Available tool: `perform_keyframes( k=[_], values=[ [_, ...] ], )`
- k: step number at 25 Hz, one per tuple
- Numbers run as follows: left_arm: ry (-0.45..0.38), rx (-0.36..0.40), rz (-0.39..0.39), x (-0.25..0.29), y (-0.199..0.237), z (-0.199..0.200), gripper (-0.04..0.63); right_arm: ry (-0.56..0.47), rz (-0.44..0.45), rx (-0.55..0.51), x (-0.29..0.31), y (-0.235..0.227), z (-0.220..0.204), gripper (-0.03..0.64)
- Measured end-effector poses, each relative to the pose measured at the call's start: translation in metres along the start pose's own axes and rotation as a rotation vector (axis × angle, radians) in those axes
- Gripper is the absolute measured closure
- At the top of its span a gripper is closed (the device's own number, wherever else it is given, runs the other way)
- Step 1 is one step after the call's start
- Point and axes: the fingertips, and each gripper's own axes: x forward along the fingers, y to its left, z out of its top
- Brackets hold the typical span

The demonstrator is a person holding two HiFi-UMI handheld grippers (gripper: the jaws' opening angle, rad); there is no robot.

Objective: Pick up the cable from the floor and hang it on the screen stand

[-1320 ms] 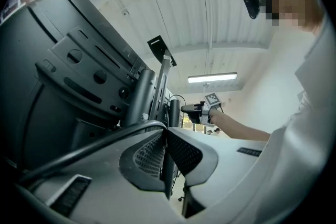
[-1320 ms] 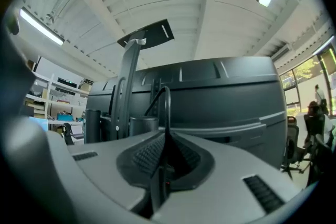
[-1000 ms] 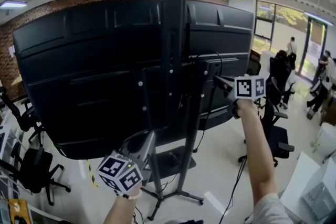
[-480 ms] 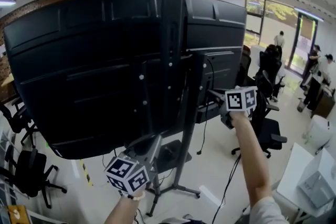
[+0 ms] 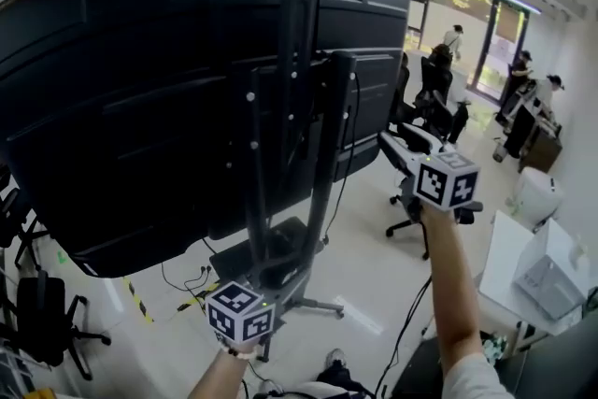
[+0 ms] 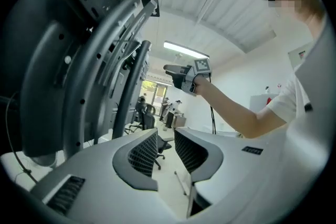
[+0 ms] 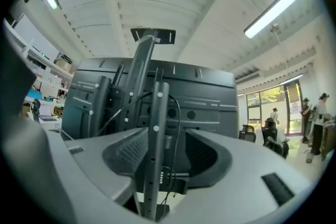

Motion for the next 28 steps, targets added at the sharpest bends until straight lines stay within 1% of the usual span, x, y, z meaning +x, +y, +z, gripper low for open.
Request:
perform_keyframes(
  k=[1,2,3,4,5,6,7,9,12,17,20,23,26,28],
  values=[
    [0.003,-0.016,-0.02,-0.002,-0.006,-0.012,0.499,-0.012,0.0,0.006,-0.013,0.008,-0.003,0.394],
    [0.003,-0.029,-0.024,-0.005,-0.009,-0.023,0.505,-0.016,0.002,0.021,-0.026,0.014,-0.009,0.404],
    [0.001,-0.039,-0.015,-0.008,-0.01,-0.032,0.506,-0.016,0.003,0.045,-0.038,0.019,-0.016,0.424],
    [-0.004,-0.052,0.001,-0.011,-0.01,-0.042,0.532,-0.017,0.006,0.071,-0.05,0.023,-0.025,0.455],
    [-0.013,-0.071,0.017,-0.014,-0.011,-0.051,0.589,-0.019,0.012,0.098,-0.061,0.026,-0.035,0.511],
    [-0.023,-0.094,0.034,-0.017,-0.011,-0.06,0.595,-0.024,0.018,0.125,-0.073,0.029,-0.046,0.579],
    [-0.031,-0.119,0.05,-0.02,-0.013,-0.069,0.595,-0.026,0.026,0.152,-0.085,0.032,-0.058,0.614],
    [-0.032,-0.156,0.09,-0.026,-0.018,-0.087,0.595,-0.025,0.044,0.209,-0.112,0.037,-0.086,0.614],
    [-0.017,-0.18,0.166,-0.032,-0.027,-0.113,0.595,-0.001,0.066,0.318,-0.154,0.04,-0.14,0.614],
    [-0.011,-0.188,0.292,-0.044,-0.051,-0.14,0.595,0.136,0.11,0.52,-0.215,0.062,-0.256,0.614],
    [-0.01,-0.203,0.36,-0.054,-0.072,-0.161,0.595,0.227,0.134,0.625,-0.251,0.088,-0.308,0.615],
    [-0.013,-0.224,0.426,-0.063,-0.097,-0.186,0.595,0.268,0.188,0.678,-0.282,0.113,-0.34,0.615],
    [-0.016,-0.243,0.484,-0.07,-0.124,-0.208,0.595,0.279,0.252,0.715,-0.305,0.132,-0.354,0.615],
    [-0.001,-0.245,0.532,-0.079,-0.145,-0.226,0.595,0.305,0.296,0.734,-0.323,0.148,-0.37,0.615]
  ],
)
